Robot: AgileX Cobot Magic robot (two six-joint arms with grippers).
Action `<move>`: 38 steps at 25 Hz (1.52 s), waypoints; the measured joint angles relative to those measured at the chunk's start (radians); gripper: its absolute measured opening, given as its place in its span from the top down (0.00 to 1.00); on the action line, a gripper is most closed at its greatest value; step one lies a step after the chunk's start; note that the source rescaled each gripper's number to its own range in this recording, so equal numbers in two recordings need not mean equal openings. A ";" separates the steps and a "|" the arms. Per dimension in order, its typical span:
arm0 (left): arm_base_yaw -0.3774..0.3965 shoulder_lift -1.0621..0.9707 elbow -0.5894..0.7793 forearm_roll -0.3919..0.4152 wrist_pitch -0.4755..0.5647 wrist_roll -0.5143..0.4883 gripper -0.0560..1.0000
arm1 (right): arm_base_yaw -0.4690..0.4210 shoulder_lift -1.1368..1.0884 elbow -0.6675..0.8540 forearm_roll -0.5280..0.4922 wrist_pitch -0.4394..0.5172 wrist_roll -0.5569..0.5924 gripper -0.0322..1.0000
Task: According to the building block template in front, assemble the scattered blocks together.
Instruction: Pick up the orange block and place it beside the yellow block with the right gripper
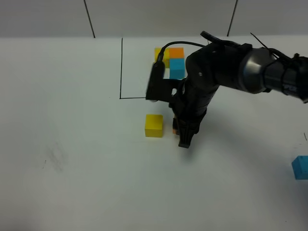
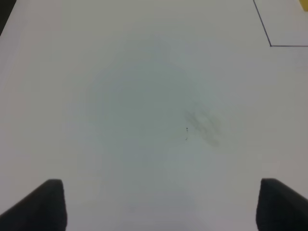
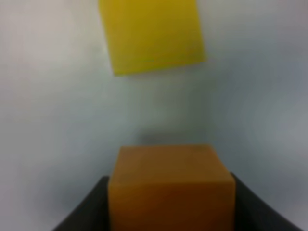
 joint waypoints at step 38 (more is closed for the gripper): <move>0.000 0.000 0.000 0.004 0.000 0.001 0.29 | 0.016 0.120 -0.091 -0.014 -0.048 -0.083 0.75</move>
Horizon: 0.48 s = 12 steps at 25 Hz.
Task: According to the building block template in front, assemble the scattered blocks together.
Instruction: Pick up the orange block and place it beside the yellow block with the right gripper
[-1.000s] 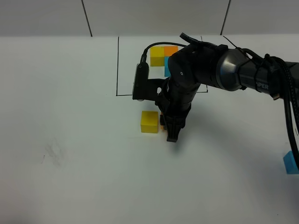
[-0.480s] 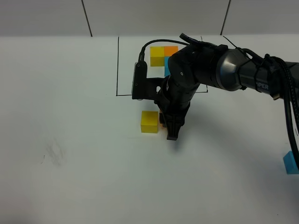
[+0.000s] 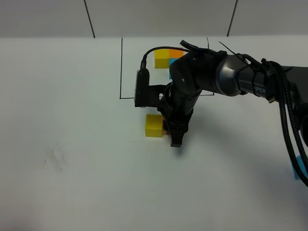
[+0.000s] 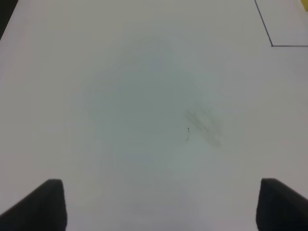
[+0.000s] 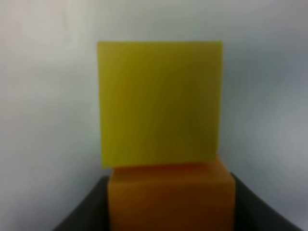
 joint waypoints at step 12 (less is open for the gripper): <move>0.000 0.000 0.000 0.000 -0.001 0.000 0.29 | 0.000 0.039 -0.037 0.018 0.022 -0.039 0.75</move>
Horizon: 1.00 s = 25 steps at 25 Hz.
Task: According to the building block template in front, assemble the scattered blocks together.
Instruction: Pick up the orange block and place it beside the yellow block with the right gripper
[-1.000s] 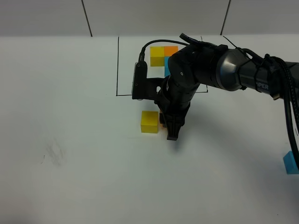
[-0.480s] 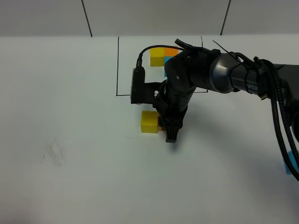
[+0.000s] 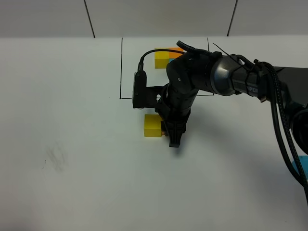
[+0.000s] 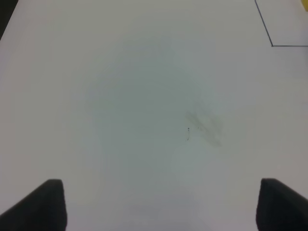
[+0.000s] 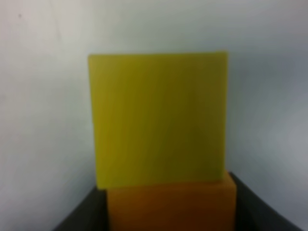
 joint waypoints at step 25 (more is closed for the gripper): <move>0.000 0.000 0.000 0.000 0.000 0.000 0.29 | 0.000 0.008 -0.007 0.041 0.043 -0.074 0.75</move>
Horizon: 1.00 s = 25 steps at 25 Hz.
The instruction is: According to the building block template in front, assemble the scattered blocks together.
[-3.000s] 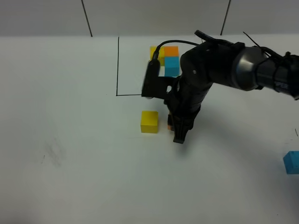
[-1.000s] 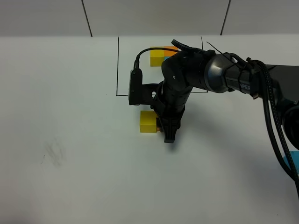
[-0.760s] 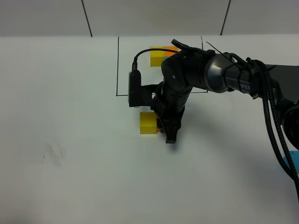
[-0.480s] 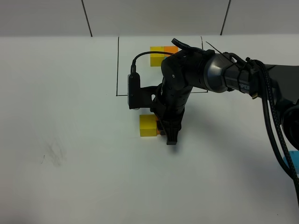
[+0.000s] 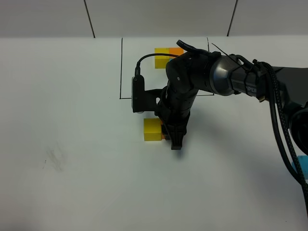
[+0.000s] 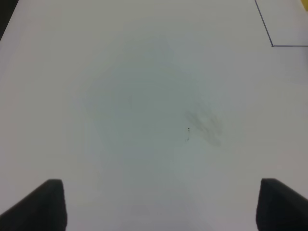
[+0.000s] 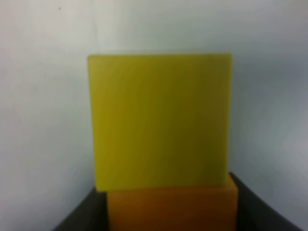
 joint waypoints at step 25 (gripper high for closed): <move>0.000 0.000 0.000 0.003 0.000 0.000 0.29 | -0.359 -0.748 0.671 -0.304 -0.049 1.179 0.01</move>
